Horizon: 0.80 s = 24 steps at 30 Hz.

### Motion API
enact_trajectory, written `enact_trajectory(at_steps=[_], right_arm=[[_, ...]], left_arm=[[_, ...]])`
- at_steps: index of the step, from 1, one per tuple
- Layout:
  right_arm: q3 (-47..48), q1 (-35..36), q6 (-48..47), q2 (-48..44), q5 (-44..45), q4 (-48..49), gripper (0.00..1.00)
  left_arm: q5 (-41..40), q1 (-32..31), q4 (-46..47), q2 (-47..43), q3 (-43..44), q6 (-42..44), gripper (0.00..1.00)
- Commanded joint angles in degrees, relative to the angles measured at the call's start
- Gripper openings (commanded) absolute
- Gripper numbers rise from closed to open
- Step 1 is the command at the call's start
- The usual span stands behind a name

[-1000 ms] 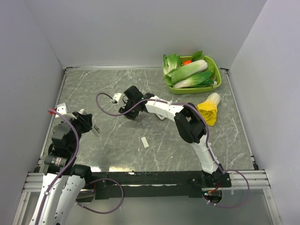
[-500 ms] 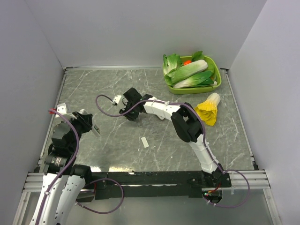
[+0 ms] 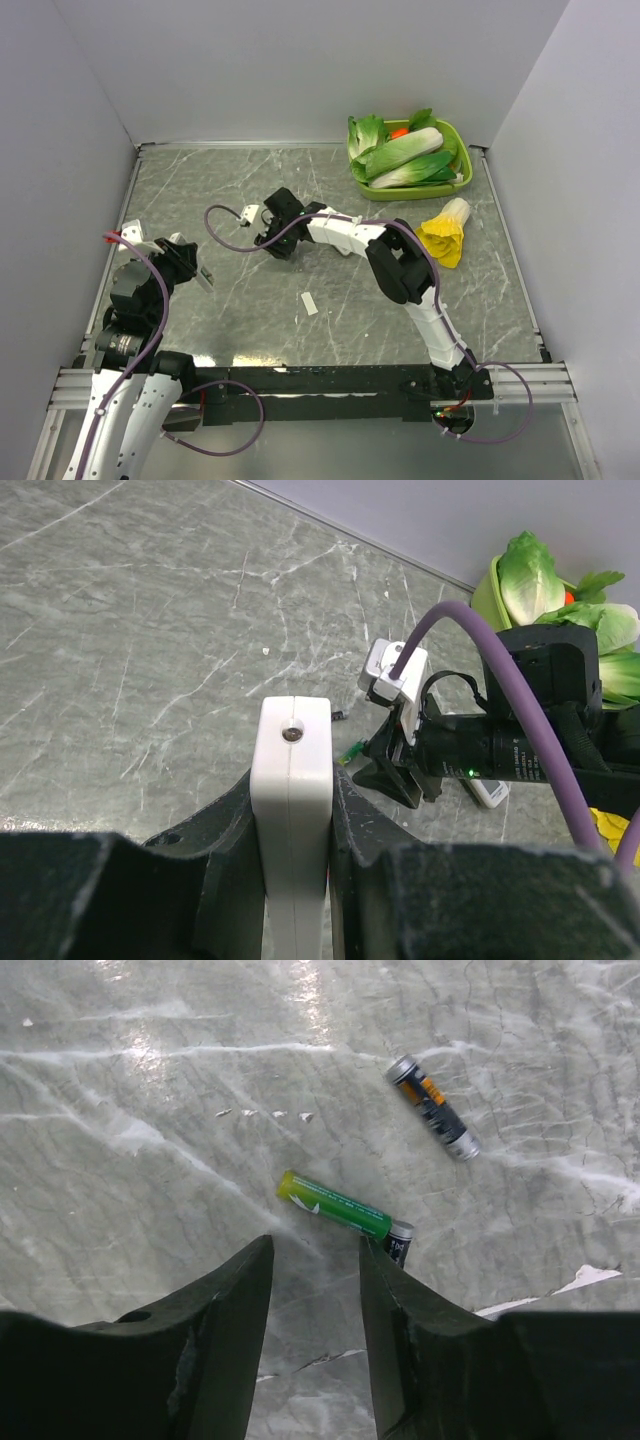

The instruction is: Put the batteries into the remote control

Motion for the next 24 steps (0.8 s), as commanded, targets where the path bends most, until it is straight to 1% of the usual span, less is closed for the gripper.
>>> enact_trajectory(at_steps=[1,6,9,12,18,24], right_arm=[[0.7,0.1,-4.1,-4.5,-2.8,0.5,0.51],[4.4,0.1,-7.7,-2.0,-5.0,-1.6,0.56],[5.5,0.1,-9.9,-0.9,-6.9,-2.5,0.57],[8.5,0.1,-12.0,0.8,-8.8,-5.0,0.59],[12.9,-0.2,-14.5,4.5,-11.2,-9.5,0.6],[15.4,-0.6,-15.8,6.7,-12.1,-12.7,0.59]], left_arm=[[0.5,0.4,2.4,-0.3,0.3,0.8,0.02],[0.4,0.3,2.4,-0.6,0.3,0.9,0.02],[0.6,0.4,2.4,-0.6,0.2,1.0,0.02],[0.8,0.4,2.5,-0.7,0.2,1.1,0.02],[1.0,0.4,2.5,-0.9,0.2,1.1,0.02],[1.4,0.4,2.6,-0.8,0.1,1.1,0.02]])
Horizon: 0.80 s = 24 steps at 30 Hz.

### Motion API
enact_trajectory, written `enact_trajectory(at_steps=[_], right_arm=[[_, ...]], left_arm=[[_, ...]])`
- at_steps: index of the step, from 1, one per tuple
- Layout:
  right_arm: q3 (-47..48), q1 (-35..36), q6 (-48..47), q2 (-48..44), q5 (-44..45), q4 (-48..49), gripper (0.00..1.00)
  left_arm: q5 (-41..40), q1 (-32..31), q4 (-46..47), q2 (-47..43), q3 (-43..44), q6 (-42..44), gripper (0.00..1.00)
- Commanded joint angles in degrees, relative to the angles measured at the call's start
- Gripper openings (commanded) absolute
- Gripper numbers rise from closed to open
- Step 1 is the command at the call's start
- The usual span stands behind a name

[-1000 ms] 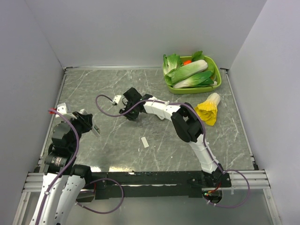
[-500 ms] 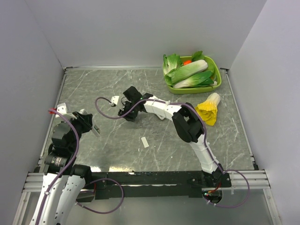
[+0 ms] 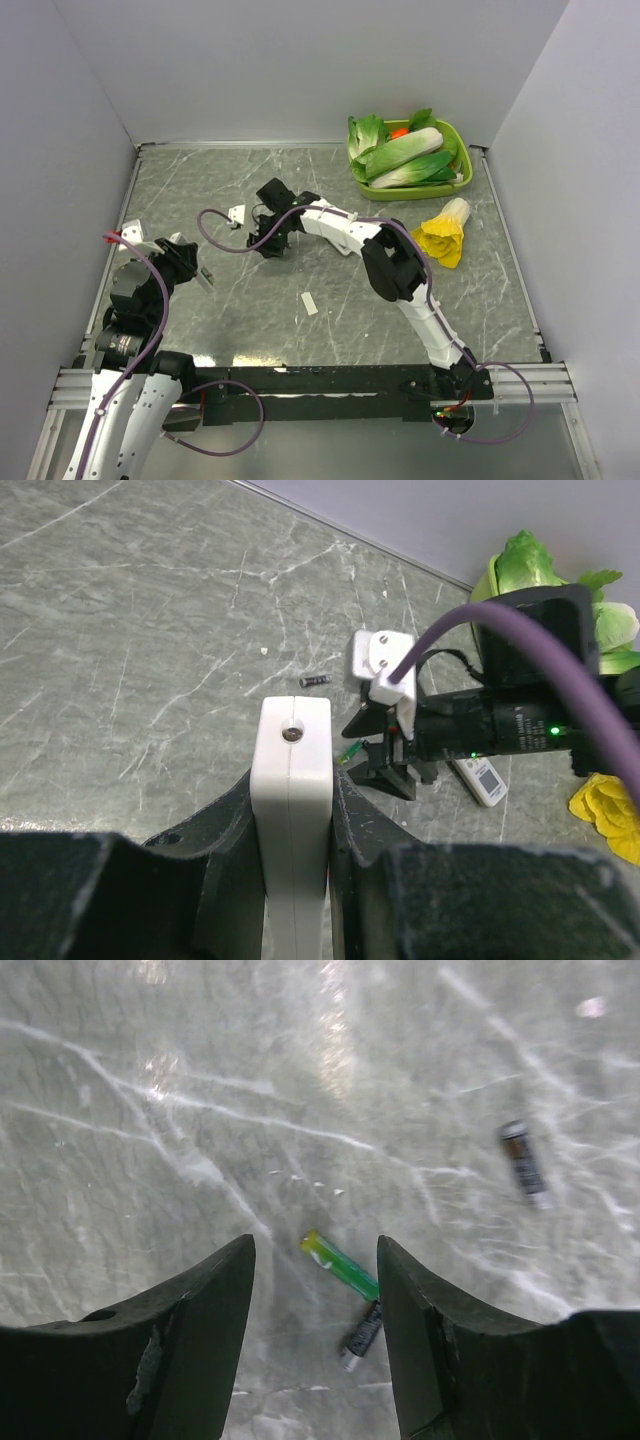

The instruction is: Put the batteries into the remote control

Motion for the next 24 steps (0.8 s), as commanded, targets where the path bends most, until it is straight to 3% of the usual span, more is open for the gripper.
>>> enact_trajectory(at_steps=[1,13,24], right_arm=[[3.7,-0.6,-2.9,3.1,-1.9,-5.0,0.59],[5.8,-0.8,-2.6,5.2,0.9,-8.7,0.56],[-5.8,-1.0,1.4,-1.5,0.6,-4.0,0.48]], left_arm=[[1.1,0.4,2.6,-0.7,0.1,1.2,0.02],[1.4,0.4,2.6,-0.8,0.0,1.1,0.02],[1.9,0.4,2.5,-1.2,-0.1,1.0,0.02]])
